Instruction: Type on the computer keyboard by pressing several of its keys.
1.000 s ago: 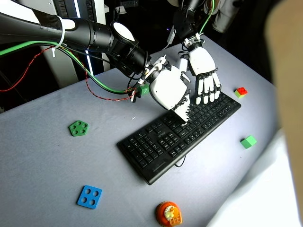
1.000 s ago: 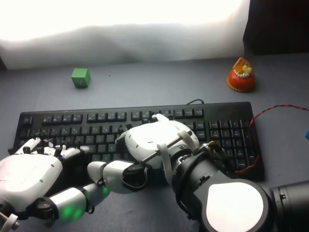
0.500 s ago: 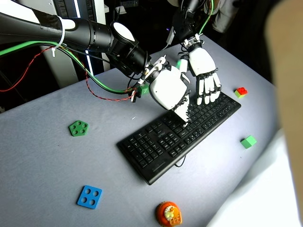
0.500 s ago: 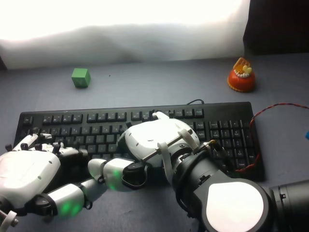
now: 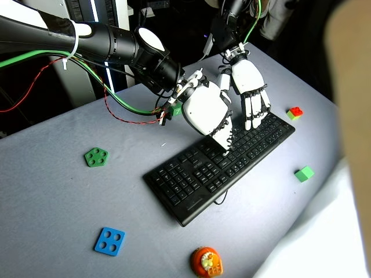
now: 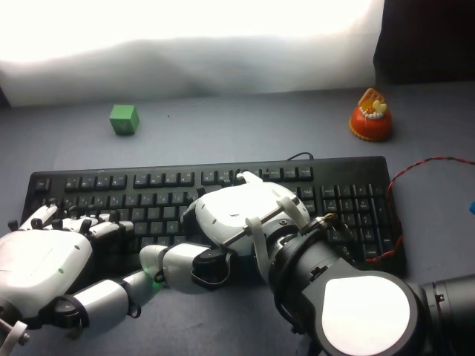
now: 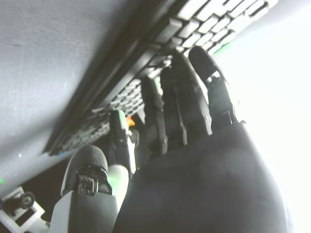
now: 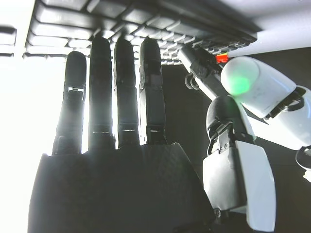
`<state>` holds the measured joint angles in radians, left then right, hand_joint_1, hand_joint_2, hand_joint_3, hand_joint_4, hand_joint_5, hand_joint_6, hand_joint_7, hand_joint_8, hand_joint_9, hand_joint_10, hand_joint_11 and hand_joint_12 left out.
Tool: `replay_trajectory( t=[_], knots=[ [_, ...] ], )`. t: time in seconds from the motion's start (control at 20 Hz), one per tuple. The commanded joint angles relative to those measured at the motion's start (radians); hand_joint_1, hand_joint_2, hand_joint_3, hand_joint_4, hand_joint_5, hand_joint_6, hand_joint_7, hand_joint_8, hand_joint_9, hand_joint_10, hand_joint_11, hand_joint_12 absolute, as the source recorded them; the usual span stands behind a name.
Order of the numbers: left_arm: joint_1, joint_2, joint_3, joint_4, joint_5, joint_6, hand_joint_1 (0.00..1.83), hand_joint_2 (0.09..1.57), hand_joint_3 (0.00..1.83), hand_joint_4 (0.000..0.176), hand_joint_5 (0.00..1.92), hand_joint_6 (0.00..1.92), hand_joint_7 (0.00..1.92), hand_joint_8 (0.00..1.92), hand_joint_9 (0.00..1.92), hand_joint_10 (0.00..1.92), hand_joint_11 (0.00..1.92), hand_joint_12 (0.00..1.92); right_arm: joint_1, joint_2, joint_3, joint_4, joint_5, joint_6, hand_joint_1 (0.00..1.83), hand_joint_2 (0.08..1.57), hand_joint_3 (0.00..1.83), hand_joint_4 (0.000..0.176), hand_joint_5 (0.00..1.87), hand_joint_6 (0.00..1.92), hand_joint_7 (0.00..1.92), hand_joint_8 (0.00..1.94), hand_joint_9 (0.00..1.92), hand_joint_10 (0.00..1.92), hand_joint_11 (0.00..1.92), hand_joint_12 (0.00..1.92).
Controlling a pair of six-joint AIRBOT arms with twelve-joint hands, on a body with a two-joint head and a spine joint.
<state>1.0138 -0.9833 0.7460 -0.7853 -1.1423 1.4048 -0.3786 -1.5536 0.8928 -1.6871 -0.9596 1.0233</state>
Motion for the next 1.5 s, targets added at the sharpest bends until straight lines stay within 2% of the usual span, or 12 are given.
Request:
replay_trajectory(
  t=[0.0,0.15,0.3,0.5,0.75,0.9,1.0,1.2,1.35,1.45],
  knots=[
    [-0.003,-0.008,0.004,0.037,-0.097,-0.003,0.00,1.24,0.00,0.020,0.31,0.00,0.35,0.00,0.40,0.02,0.00,1.17,0.009,0.005,-0.007,-0.059,-0.021,0.001,0.00,1.19,0.00,0.000,0.52,0.00,0.65,0.00,0.65,0.06,0.00,1.43],
    [-0.006,-0.007,0.004,0.037,-0.100,-0.004,0.00,1.24,0.00,0.034,0.27,0.00,0.34,0.00,0.40,0.02,0.00,1.21,0.011,0.007,-0.007,-0.059,-0.020,0.001,0.01,1.18,0.00,0.000,0.53,0.01,0.66,0.01,0.67,0.06,0.01,1.44],
    [-0.014,0.005,0.004,0.037,-0.103,0.007,0.00,1.24,0.00,0.033,0.28,0.00,0.34,0.00,0.39,0.01,0.00,1.23,0.014,0.009,-0.009,-0.059,-0.018,0.001,0.01,1.17,0.00,0.000,0.54,0.01,0.66,0.01,0.67,0.06,0.01,1.44],
    [-0.034,0.022,0.014,0.037,-0.103,0.027,0.00,1.23,0.00,0.023,0.30,0.01,0.36,0.01,0.41,0.02,0.00,1.22,0.033,0.038,-0.020,-0.059,-0.016,-0.022,0.01,1.18,0.00,0.000,0.54,0.01,0.66,0.00,0.67,0.06,0.01,1.45],
    [-0.061,0.028,0.025,0.022,-0.107,0.130,0.00,1.23,0.00,0.025,0.32,0.02,0.38,0.01,0.41,0.02,0.00,1.22,0.048,0.076,-0.038,-0.059,-0.016,-0.027,0.01,1.18,0.00,0.000,0.54,0.01,0.64,0.00,0.65,0.04,0.00,1.44],
    [-0.061,0.016,0.026,0.007,-0.145,0.183,0.00,1.24,0.00,0.019,0.31,0.01,0.38,0.01,0.41,0.01,0.00,1.20,0.051,0.110,-0.058,-0.059,-0.016,-0.028,0.00,1.18,0.00,0.000,0.54,0.01,0.64,0.00,0.66,0.05,0.00,1.44],
    [-0.059,0.007,0.024,-0.008,-0.172,0.230,0.00,1.24,0.00,0.024,0.30,0.01,0.37,0.00,0.41,0.01,0.00,1.20,0.053,0.132,-0.071,-0.059,-0.016,-0.029,0.00,1.18,0.00,0.000,0.53,0.00,0.63,0.00,0.66,0.05,0.00,1.44],
    [-0.051,-0.021,0.037,-0.017,-0.225,0.282,0.14,1.20,0.00,0.029,0.24,0.00,0.36,0.00,0.41,0.01,0.00,1.18,0.054,0.168,-0.095,-0.059,-0.015,-0.031,0.00,1.17,0.00,0.000,0.52,0.00,0.63,0.00,0.66,0.04,0.00,1.44],
    [-0.042,-0.052,0.054,-0.017,-0.261,0.282,0.31,1.19,0.00,0.037,0.19,0.00,0.34,0.00,0.39,0.00,0.00,1.15,0.055,0.195,-0.114,-0.060,-0.009,-0.038,0.00,1.17,0.00,0.000,0.54,0.02,0.64,0.01,0.66,0.04,0.00,1.44],
    [-0.039,-0.071,0.066,-0.017,-0.273,0.282,0.36,1.19,0.00,0.043,0.15,0.00,0.31,0.00,0.37,0.00,0.00,1.14,0.055,0.212,-0.124,-0.060,-0.001,-0.044,0.00,1.17,0.00,0.000,0.54,0.01,0.64,0.01,0.66,0.05,0.00,1.45]
  ],
)
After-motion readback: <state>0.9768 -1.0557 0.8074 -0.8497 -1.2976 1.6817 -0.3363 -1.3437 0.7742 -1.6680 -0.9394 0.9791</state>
